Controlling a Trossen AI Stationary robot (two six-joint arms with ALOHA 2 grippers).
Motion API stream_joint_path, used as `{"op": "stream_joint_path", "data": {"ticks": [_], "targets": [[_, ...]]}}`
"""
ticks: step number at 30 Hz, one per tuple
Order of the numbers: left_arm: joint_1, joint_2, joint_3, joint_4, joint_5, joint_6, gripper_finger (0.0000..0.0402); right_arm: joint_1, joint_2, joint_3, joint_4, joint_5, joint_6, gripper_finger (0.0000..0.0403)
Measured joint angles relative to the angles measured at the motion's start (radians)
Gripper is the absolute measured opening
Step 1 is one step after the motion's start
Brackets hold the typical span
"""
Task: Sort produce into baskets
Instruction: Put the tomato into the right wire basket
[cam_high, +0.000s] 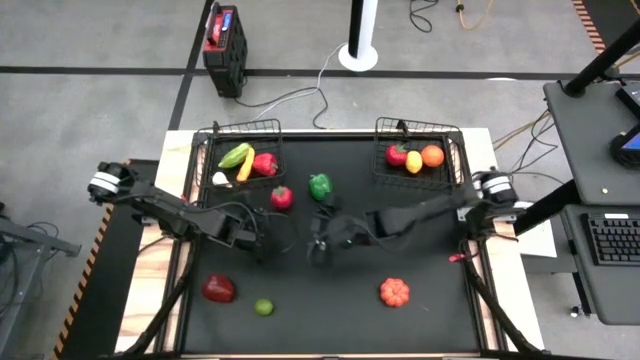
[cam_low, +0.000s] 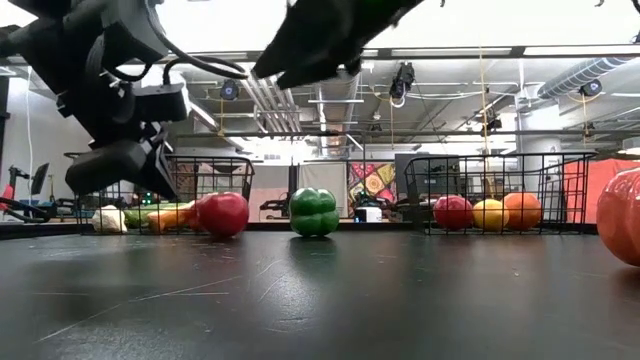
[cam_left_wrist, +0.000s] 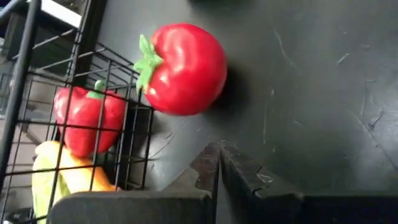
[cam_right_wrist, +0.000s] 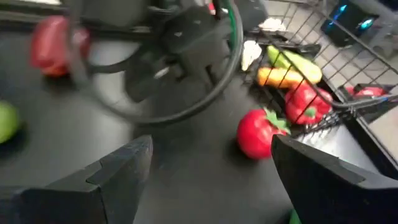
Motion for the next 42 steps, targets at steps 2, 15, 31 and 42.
{"op": "stream_joint_path", "data": {"ticks": [2, 15, 31, 42], "targets": [[-0.001, -0.012, 0.0, -0.015, -0.001, -0.007, 0.0, -0.036, 0.042, 0.004, 0.071, -0.014, -0.014, 0.032], [-0.032, -0.318, -0.001, -0.047, -0.037, 0.03, 0.0, -0.173, 0.269, 0.135, 0.17, -0.102, -0.045, 0.032], [-0.036, -0.586, -0.013, -0.043, -0.036, 0.094, 0.0, -0.201, 0.373, 0.304, 0.024, -0.096, -0.101, 0.0348], [-0.036, -0.587, -0.03, -0.033, -0.036, 0.102, 0.0, -0.241, 0.38, 0.3, 0.046, -0.104, -0.015, 0.0357]]}}
